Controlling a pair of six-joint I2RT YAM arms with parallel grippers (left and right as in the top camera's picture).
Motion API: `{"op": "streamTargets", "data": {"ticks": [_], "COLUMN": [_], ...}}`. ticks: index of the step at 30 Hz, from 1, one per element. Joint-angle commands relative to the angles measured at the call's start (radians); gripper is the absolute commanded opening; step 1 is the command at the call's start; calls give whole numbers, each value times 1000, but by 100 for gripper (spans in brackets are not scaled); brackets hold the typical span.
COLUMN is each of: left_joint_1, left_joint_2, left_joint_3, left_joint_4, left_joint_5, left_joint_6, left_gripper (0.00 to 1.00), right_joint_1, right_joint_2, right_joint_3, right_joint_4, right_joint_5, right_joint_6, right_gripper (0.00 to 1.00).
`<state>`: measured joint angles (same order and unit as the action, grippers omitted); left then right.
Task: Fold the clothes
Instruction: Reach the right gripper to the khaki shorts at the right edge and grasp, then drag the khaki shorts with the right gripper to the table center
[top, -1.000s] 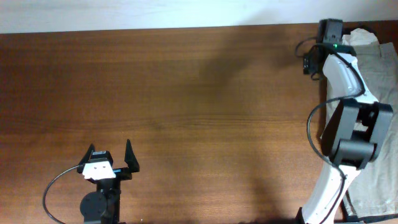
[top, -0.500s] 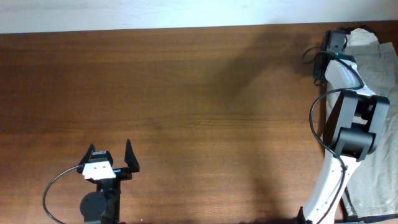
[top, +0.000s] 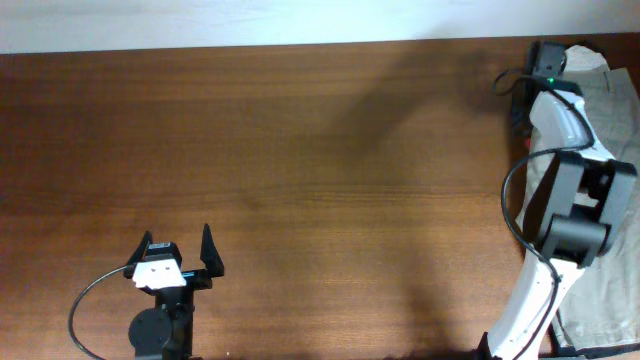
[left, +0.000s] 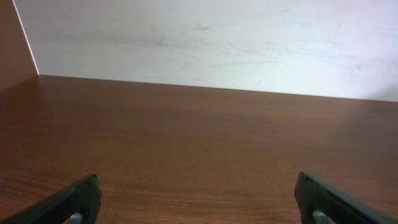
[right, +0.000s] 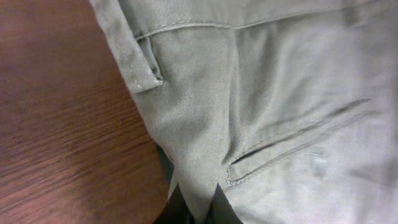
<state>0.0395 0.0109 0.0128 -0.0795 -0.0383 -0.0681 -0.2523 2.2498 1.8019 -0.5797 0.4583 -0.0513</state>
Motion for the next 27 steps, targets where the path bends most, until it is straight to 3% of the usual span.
{"op": "streamTargets", "data": {"ticks": [1,7,14,21,27], "left_joint_1": [-2,-2,-2,-2,-2], "left_joint_2": [-5,-5,-5,-5,-5], "left_joint_3": [-4,-4,-4,-4,-4], "left_joint_4": [-1,0,-1,-1,0], "left_joint_5": [-7,-7,-7,-7,-7], "left_joint_6": [16,16,16,16,16], "left_gripper": [99,99,99,99,99], "right_joint_1": [3,126,505,942,1123], "right_joint_2": [-153,-201,-180,-84,-83], "right_joint_3": [18,18,18,18,18], "right_joint_4": [-35,-95,-41,37,34], "right_joint_5": [-6,-67,-406,-426,-461], "right_joint_6": [34,35,295,439,461], "right_gripper": [4,4,4,4,6]}}
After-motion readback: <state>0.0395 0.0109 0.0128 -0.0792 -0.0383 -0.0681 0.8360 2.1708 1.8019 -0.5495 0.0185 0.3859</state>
